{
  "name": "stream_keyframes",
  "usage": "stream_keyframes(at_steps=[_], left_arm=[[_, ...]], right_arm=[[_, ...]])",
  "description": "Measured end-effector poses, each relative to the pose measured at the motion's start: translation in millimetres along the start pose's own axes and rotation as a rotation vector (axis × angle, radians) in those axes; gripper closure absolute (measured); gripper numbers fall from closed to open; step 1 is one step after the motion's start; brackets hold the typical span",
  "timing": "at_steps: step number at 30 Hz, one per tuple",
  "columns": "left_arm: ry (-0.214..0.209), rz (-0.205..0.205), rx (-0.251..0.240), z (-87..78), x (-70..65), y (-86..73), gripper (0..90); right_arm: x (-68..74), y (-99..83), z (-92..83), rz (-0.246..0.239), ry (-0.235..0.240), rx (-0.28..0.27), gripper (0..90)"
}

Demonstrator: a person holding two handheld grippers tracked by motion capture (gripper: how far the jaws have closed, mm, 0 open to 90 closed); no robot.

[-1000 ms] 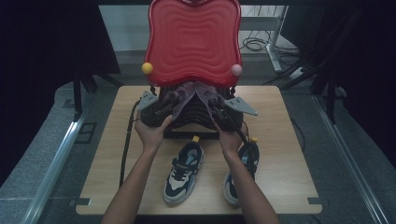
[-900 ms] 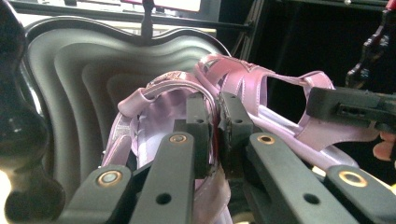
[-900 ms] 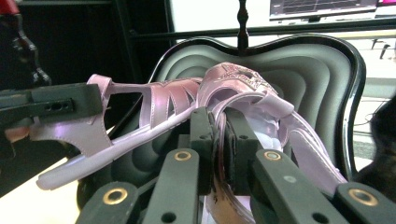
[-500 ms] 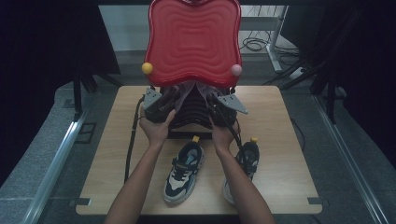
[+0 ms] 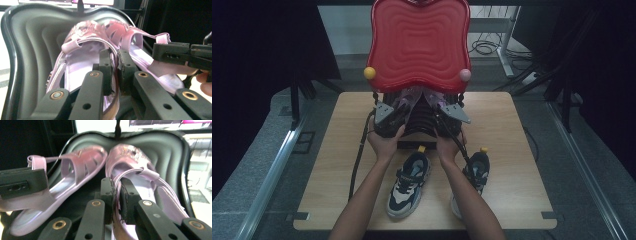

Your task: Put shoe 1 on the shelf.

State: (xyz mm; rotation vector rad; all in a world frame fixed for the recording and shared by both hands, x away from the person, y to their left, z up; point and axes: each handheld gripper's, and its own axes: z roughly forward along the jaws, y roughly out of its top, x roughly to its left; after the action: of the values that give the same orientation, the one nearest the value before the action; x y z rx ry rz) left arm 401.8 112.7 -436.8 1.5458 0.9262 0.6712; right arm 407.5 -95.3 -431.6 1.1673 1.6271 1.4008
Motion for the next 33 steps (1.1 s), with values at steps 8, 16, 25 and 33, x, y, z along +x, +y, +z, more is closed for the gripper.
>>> stream_keyframes(at_steps=[8, 16, 25, 33], left_arm=[[-0.004, 0.012, 0.019, -1.8, -2.5, -7.8, 79.3], [0.020, 0.022, 0.025, -2.8, -5.0, -9.7, 80.7], [0.034, 0.037, 0.030, -2.4, -9.2, -9.6, 85.0], [0.014, 0.011, 0.076, 2.6, -9.0, -13.3, 78.3]], right_arm=[[-1.2, -11.9, -2.0, 0.038, 0.046, 0.044, 79.2], [-6.6, -8.3, -6.7, 0.068, 0.078, 0.052, 78.3], [-7.6, -10.1, -2.9, 0.143, 0.128, 0.038, 83.8], [-8.2, -10.1, -3.5, 0.139, 0.140, 0.046, 81.9]])
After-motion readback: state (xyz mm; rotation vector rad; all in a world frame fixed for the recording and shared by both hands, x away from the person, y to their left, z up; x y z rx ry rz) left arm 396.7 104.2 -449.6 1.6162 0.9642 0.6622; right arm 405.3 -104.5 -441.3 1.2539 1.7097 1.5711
